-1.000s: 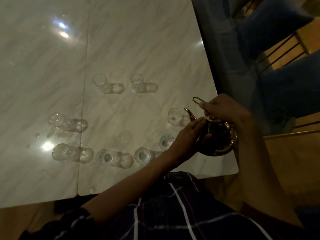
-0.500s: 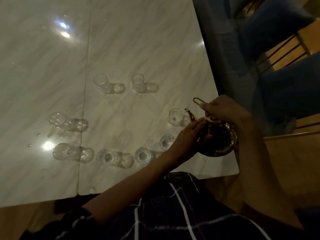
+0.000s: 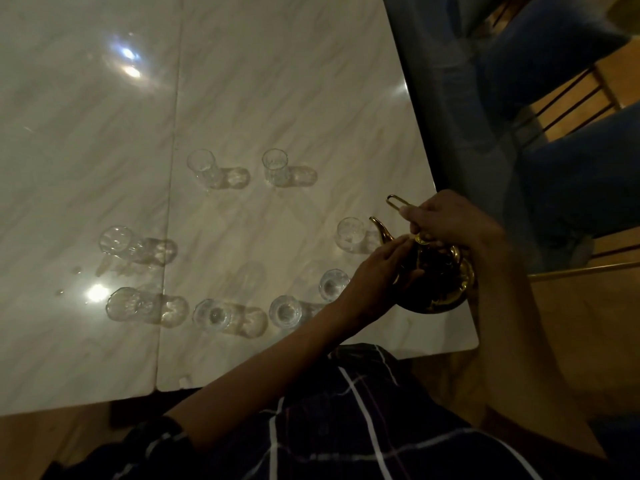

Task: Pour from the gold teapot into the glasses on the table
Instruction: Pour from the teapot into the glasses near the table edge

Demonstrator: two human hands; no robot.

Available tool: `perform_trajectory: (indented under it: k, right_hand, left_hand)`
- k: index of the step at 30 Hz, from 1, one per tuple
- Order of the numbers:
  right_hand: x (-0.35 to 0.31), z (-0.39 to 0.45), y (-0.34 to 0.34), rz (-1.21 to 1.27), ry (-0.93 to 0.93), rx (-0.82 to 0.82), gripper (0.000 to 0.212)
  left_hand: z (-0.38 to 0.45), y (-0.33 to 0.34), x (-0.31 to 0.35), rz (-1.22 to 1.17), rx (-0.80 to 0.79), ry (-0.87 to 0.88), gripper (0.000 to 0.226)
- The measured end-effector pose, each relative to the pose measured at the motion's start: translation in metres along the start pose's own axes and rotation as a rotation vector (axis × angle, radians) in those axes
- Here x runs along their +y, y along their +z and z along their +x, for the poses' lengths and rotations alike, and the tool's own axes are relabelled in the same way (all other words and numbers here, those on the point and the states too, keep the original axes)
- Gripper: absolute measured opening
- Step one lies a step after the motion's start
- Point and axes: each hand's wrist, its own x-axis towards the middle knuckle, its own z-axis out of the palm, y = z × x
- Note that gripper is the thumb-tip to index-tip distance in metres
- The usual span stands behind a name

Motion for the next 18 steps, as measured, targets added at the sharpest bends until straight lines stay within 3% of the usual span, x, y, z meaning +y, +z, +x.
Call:
perform_trajectory:
  k: [18]
  right_hand:
    - [0.0019, 0.0039, -0.0017, -0.029, -0.001, -0.029, 0.039]
  left_hand:
    - [0.0049, 0.0007, -0.0029, 0.007, -0.027, -0.005, 0.056]
